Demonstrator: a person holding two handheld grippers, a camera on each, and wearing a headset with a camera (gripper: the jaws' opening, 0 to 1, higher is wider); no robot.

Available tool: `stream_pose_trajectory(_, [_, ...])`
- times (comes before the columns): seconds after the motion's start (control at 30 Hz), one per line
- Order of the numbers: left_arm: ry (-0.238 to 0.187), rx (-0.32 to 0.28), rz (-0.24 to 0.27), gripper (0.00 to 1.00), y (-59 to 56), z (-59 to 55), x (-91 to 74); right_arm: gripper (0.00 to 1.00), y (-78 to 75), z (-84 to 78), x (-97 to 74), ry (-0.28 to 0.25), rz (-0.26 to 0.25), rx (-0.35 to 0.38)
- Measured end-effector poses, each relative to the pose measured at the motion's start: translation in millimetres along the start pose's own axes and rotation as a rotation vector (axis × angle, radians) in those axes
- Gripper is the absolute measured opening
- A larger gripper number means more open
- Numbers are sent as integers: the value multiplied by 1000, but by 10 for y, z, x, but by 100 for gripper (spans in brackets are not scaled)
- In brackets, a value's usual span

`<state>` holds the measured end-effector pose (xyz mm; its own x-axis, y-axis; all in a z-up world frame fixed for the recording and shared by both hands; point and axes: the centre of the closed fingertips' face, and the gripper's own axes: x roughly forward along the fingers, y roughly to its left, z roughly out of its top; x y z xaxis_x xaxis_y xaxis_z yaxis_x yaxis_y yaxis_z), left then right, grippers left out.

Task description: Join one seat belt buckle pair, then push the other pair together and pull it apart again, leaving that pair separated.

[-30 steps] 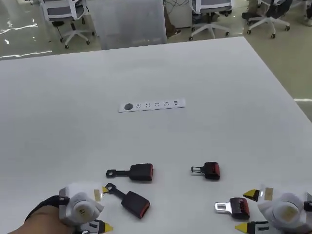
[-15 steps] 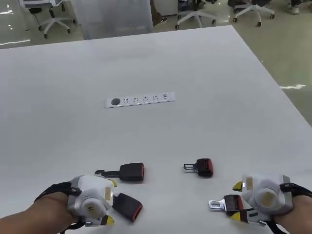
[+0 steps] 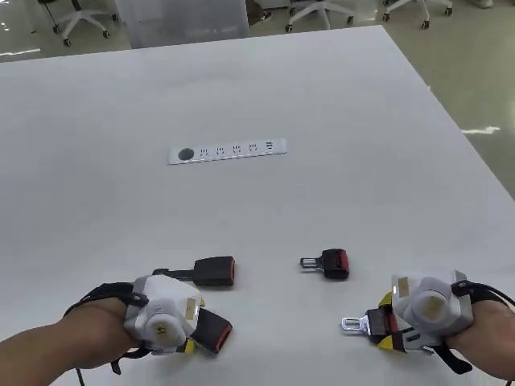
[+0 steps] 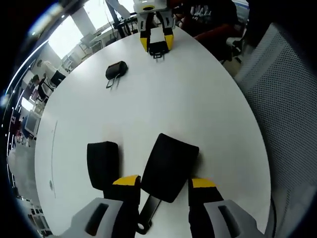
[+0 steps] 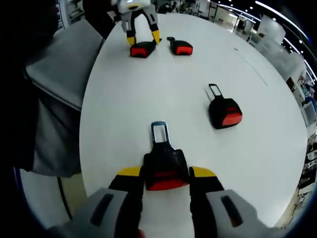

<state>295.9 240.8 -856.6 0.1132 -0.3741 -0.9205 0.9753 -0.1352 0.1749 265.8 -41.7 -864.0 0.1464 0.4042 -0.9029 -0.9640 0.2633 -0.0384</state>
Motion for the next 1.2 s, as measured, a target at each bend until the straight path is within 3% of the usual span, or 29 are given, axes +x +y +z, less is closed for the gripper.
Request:
stream_pose_trajectory(0.07, [1, -4, -1, 37, -4, 7, 0, 37, -8, -2, 2, -9, 4, -2])
stream_pose_trajectory(0.17, [6, 3, 3, 35, -23, 13, -5, 37, -18, 20, 24, -74, 6, 63])
stream_pose_trajectory(0.27, [33, 8, 6, 32, -63, 15, -7, 36, -27, 13, 13, -103, 8, 67])
stream_pose_trajectory(0.47, [42, -99, 36, 31, -67, -11, -9, 36, -11, 18, 23, -100, 11, 56])
stream_pose_trajectory(0.57, [53, -121, 38, 30, -78, -4, -3, 36, -6, 16, 18, -104, 11, 52])
stream_pose_trajectory(0.77, [83, -121, 29, 30, -114, 6, 4, 36, 2, 17, 11, -101, 6, 59])
stream_pose_trajectory(0.93, [70, -121, 15, 30, -163, 6, 4, 36, 8, 22, 6, -95, 8, 59])
stream_pose_trajectory(1.03, [68, -122, 16, 30, -163, 4, 7, 36, 14, 36, 15, -55, 11, 41])
stream_pose_trajectory(1.2, [71, -118, 14, 30, -163, 4, 9, 36, 83, 135, 71, -50, 18, 29])
